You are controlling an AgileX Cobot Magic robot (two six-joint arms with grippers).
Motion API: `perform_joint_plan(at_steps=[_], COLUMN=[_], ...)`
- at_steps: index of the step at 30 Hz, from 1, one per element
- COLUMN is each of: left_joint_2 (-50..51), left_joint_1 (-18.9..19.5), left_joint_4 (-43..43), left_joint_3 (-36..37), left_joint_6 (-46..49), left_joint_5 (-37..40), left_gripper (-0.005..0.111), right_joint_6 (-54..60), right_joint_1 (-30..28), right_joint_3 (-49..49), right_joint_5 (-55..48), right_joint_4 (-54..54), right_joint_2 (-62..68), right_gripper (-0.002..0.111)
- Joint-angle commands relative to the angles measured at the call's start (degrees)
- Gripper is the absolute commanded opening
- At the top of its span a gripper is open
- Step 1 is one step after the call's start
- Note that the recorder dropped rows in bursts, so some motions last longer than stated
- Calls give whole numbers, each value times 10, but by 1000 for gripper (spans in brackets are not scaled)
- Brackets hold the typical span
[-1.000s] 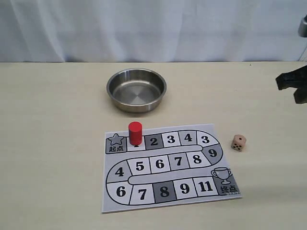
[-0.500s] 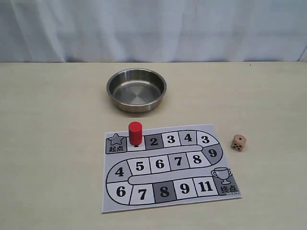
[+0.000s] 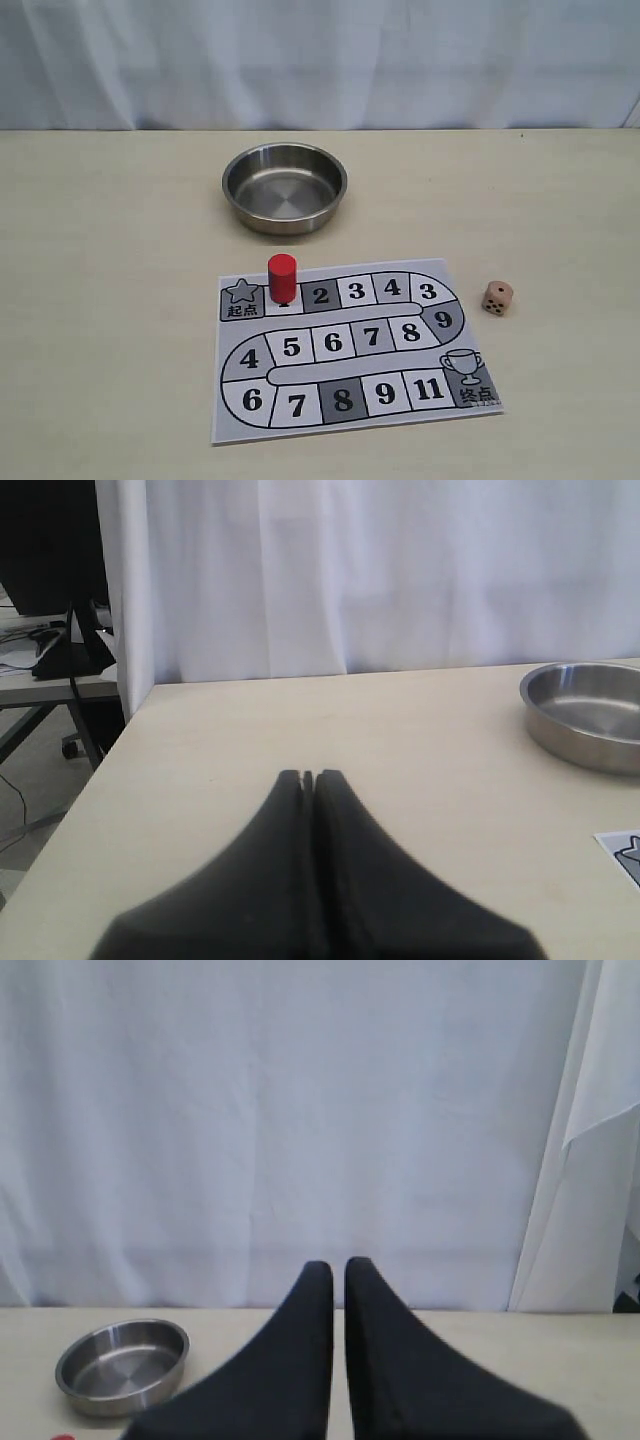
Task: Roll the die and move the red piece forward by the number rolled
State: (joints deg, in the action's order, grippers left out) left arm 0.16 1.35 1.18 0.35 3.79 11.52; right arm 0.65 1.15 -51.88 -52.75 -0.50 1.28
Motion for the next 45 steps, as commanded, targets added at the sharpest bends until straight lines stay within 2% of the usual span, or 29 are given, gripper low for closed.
perform_joint_plan(at_steps=[1, 12, 18, 31, 39, 45], left_joint_2=[-2, -2, -2, -2, -2, -2], left_joint_1=[-1, -1, -1, -1, -1, -1], left_joint_4=[-4, -4, -4, -4, -4, -4], left_joint_3=[-3, -3, -3, -3, -3, -3], left_joint_6=[-2, -2, -2, -2, -2, -2], left_joint_5=[-5, -7, -7, -9, -9, -9], left_gripper=[0, 0, 0, 0, 0, 0], right_joint_6=[-2, -2, 3, 32, 29, 76], right_joint_1=[-3, -3, -3, -3, -3, -3], right_joint_3=[-7, -6, 61, 314, 396, 460], right_joint_5=[-32, -29, 24, 243, 399, 501], right_joint_4=[1, -2, -4, 15, 9, 9], right_joint_2=[-13, -13, -13, -13, -13, -13], right_gripper=[4, 4, 4, 4, 4, 4])
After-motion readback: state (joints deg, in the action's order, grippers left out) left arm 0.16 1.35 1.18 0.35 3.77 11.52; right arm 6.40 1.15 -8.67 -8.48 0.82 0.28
